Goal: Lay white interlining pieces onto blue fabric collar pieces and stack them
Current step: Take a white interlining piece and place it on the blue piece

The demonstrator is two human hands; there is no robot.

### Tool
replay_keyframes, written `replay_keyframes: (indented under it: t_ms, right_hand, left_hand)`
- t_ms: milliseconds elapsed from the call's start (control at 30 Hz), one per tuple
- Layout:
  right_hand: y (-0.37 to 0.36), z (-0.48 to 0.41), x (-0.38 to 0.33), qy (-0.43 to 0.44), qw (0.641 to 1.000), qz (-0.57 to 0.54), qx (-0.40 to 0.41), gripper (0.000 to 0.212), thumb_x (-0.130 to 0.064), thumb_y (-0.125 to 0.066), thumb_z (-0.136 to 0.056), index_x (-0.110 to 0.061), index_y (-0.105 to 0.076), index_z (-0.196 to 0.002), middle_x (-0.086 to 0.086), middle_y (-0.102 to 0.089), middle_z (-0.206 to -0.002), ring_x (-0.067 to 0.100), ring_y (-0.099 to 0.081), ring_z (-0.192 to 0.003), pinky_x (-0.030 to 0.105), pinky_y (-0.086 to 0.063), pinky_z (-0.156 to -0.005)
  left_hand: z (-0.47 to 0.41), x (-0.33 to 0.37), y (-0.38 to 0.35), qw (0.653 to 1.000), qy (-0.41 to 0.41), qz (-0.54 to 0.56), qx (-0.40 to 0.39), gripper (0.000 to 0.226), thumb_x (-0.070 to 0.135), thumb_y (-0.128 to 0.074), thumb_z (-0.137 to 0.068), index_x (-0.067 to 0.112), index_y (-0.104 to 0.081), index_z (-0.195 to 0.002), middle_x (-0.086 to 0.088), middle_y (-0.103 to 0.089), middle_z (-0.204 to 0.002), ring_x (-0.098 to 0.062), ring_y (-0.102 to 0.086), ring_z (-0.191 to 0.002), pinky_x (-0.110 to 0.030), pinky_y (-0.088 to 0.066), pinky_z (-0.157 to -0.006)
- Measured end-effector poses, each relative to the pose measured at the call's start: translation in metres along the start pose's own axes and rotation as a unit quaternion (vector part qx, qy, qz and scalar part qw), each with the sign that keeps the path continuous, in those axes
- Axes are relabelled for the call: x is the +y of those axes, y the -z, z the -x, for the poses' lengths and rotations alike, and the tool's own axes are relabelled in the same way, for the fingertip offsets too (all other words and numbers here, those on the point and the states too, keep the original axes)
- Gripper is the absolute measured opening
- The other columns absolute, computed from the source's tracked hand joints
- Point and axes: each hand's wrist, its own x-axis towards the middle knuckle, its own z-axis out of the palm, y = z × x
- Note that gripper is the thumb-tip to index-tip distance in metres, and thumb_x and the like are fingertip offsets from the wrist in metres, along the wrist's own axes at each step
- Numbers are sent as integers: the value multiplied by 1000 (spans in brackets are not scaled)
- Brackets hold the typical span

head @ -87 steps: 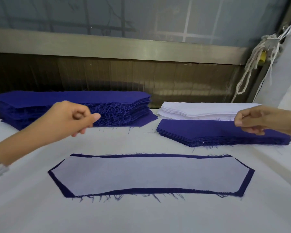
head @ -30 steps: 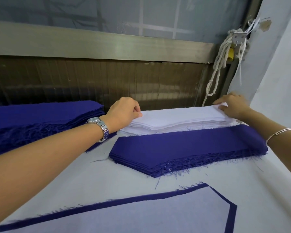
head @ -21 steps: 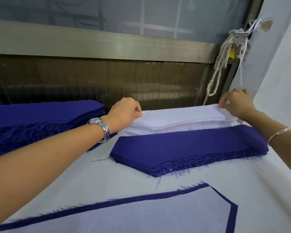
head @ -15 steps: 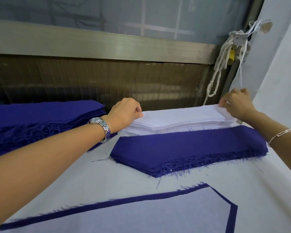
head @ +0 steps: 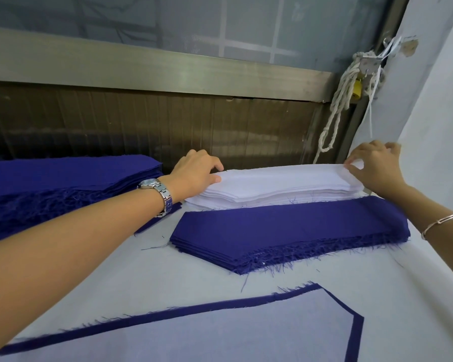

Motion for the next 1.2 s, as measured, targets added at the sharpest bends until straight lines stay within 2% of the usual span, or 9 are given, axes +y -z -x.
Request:
replay_keyframes:
  t_ms: [267,467,567,667,800,867,967,1067,1200]
  right_hand:
    - [0,8,0,-46,998,-54,3,8,-12,-67,-91,-10,-74,-88,11,-72,-97,31,-55,-104,47,-24,-99]
    - [11,9,-2,-132,981,-137,20,19,-18,-58,-100,-11,-76,-102,10,-73,-108,31,-51,-110,45,-24,-92]
    - [24,6,1,-168,955,-244,9,21,-23,-64,-98,-8,-76,-106,9,-71,-106,27,-57,-102,49,-33,-100]
    - [45,8,-4,-182,900,-395,12,18,-18,-68,-95,-4,-74,-104,7,-66,-99,19,-55,-94,26,-44,-81]
    - [69,10,-11,-187,855,-485,4,7,-16,-70,-93,-20,-73,-88,-16,-69,-76,5,-59,-78,8,-47,-68]
    - [78,12,-13,-172,848,-501,-21,10,-16,-71,-92,-21,-73,-84,-18,-69,-68,-2,-60,-65,6,-48,-60]
    - [91,20,-21,-121,844,-511,-106,13,-25,-74,-87,-13,-77,-91,-7,-73,-79,4,-63,-68,10,-50,-59]
    - [102,29,-32,-92,840,-491,-212,22,-35,-75,-80,-18,-81,-93,5,-76,-89,12,-69,-73,14,-53,-58]
    - [111,43,-56,-58,809,-470,-348,29,-41,-76,-79,-20,-80,-98,5,-78,-100,16,-75,-90,20,-59,-76]
  left_hand:
    - [9,2,0,994,-42,-6,103,12,21,-66,-94,16,-75,-101,-2,-59,-120,-17,-52,-110,-26,-38,-87]
    - [12,3,18,987,-59,52,138,14,26,-64,-96,15,-73,-99,-1,-63,-103,-18,-54,-102,-33,-45,-92]
    - [18,2,32,983,-55,113,137,18,30,-62,-97,15,-71,-99,2,-68,-95,-12,-60,-91,-30,-48,-89]
    - [28,-3,50,979,-41,150,131,21,33,-59,-99,15,-69,-95,8,-63,-79,-3,-54,-61,-16,-41,-62]
    - [46,-15,74,984,-32,139,104,17,30,-58,-99,18,-69,-100,5,-65,-86,-3,-54,-69,-19,-38,-63]
    - [56,-24,85,988,-26,132,81,16,27,-60,-99,17,-71,-101,6,-66,-83,3,-55,-66,-10,-37,-62]
    - [76,-39,103,989,-8,133,59,16,27,-62,-97,17,-74,-100,13,-66,-82,11,-56,-71,-7,-37,-65]
    - [104,-60,121,988,24,149,28,16,30,-65,-94,20,-76,-99,3,-73,-95,-5,-64,-92,-20,-46,-75]
    - [150,-89,139,975,75,205,-31,18,41,-69,-87,28,-80,-82,-4,-75,-89,-17,-68,-83,-24,-51,-71]
